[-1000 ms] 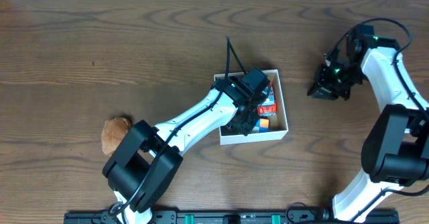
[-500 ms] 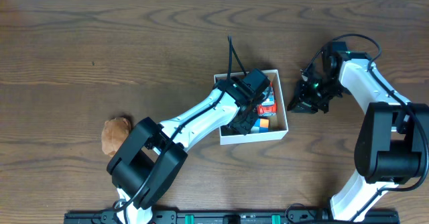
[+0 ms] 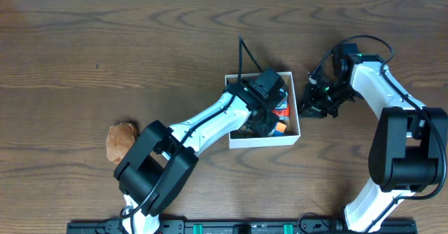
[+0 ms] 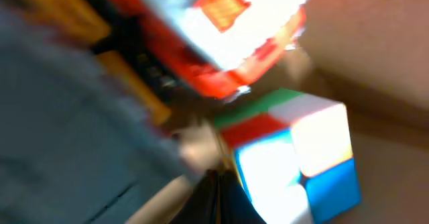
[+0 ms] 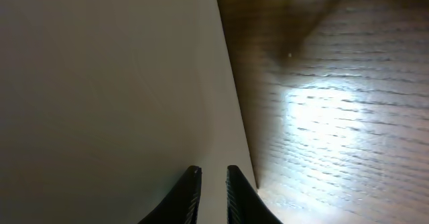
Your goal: Pack container
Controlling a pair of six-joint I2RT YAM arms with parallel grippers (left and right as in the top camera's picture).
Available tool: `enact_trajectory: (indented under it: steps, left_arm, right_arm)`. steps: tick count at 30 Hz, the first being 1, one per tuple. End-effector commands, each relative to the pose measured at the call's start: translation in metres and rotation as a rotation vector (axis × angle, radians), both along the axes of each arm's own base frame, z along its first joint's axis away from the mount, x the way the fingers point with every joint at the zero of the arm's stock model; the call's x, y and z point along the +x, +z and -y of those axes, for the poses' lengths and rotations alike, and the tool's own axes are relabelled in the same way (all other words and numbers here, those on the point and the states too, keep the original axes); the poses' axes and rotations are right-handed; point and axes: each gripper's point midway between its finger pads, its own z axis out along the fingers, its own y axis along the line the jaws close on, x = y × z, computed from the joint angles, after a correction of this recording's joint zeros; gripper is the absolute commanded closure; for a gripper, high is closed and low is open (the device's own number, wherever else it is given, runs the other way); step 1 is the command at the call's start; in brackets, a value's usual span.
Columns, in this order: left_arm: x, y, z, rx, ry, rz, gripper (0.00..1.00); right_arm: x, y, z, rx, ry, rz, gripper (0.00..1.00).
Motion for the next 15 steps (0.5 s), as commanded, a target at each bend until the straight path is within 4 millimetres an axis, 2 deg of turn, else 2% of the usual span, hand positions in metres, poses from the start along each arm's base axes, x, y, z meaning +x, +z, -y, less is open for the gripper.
enact_trajectory:
  steps: [1, 15]
  left_arm:
    - [-0.0114, -0.005, 0.0071, -0.042, -0.035, -0.055, 0.94]
    - [-0.0114, -0.0039, 0.0087, -0.051, -0.037, -0.056, 0.94]
  right_arm:
    - [-0.0023, 0.0002, -0.0115, 0.051, 0.02, -0.007, 0.84]
    - [-0.0008, -0.0003, -0.0114, 0.05, 0.021, 0.0, 0.84]
